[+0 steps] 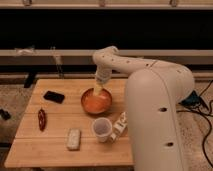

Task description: Place the eraser on the white sponge

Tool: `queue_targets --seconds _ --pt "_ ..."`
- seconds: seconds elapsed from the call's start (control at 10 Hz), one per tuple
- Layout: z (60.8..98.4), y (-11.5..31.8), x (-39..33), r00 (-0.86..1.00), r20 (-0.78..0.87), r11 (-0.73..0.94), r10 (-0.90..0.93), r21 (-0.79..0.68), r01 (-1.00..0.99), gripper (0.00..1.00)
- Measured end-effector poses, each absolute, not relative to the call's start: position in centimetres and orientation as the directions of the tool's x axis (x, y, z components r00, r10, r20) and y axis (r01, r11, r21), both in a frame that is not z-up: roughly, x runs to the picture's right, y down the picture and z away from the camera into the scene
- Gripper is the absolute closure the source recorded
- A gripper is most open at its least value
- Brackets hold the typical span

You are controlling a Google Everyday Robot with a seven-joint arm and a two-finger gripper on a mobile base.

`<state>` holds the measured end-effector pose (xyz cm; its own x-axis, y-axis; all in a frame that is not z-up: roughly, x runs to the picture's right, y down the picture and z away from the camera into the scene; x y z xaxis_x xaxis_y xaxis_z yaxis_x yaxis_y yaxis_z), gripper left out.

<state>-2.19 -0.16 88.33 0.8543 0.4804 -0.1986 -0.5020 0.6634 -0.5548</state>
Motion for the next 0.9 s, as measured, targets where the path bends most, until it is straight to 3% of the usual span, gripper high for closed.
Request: queue_targets --seconds 0.9 --pt "88.38 0.0 -2.1 0.854 -0.202 0.662 0.479 -0.557 -0.502 0.2"
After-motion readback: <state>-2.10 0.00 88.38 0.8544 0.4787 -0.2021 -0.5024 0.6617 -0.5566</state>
